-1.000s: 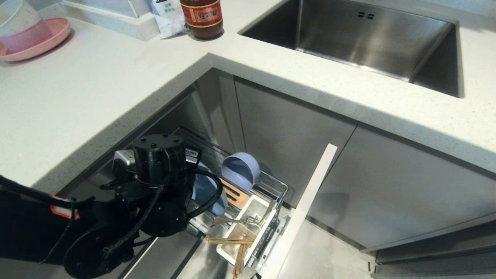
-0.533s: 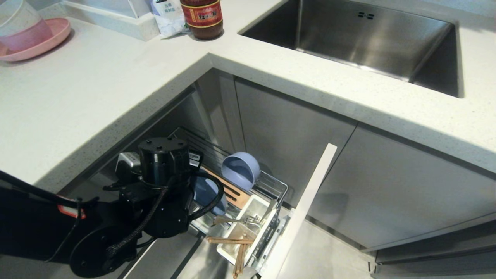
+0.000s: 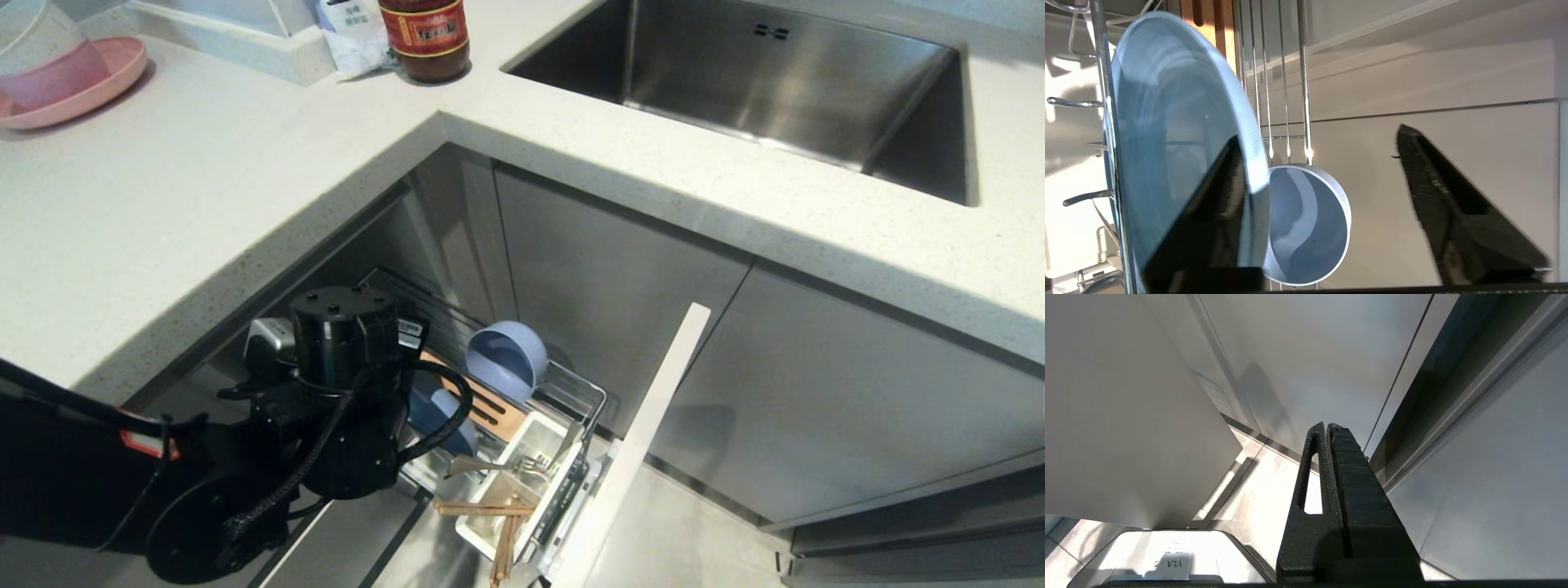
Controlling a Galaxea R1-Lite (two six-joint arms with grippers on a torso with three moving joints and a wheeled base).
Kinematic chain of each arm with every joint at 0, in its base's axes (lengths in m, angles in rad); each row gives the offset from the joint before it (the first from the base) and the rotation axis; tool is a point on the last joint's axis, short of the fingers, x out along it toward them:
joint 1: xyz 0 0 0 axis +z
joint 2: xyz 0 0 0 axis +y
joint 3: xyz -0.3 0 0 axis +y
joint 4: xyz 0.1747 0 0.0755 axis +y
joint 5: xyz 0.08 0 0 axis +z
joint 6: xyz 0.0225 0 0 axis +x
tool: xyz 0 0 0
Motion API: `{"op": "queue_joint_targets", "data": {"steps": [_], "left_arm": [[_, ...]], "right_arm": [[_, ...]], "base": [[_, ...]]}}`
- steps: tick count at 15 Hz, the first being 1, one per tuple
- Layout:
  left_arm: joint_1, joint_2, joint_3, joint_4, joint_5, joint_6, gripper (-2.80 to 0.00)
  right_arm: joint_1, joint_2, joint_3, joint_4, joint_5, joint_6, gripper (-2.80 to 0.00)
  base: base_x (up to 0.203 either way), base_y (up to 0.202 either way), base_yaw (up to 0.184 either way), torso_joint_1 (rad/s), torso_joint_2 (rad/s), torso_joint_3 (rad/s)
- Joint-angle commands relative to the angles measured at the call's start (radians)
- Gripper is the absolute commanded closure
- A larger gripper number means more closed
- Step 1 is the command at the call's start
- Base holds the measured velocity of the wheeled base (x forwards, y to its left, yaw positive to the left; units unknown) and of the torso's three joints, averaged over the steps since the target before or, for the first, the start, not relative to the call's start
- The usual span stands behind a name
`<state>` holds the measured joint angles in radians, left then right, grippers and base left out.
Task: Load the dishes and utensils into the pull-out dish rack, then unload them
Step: Pick up the plate and place it in the cupboard
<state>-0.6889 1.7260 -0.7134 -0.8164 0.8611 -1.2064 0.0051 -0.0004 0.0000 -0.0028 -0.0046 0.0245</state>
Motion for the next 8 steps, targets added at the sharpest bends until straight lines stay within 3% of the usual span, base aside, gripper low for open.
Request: {"op": "queue_joint_targets", "data": {"steps": [1,8], "left_arm": [[-0.004,-0.017,-0.002,0.020,0.007,-0.007,-2.80],[-0.028,-0.094,-0.013,0.116,0.010,-0.008,-2.80]], "right_arm": [[0.001,-0.004,0.002,0.000,0.000,0.000,0.00],[0.000,-0.003,0.002,0.000,0.000,0.000,0.00]], "base": [[0.000,0.000,0.000,0.000,0.00,0.000],[0.000,0.000,0.000,0.000,0.00,0.000]]}}
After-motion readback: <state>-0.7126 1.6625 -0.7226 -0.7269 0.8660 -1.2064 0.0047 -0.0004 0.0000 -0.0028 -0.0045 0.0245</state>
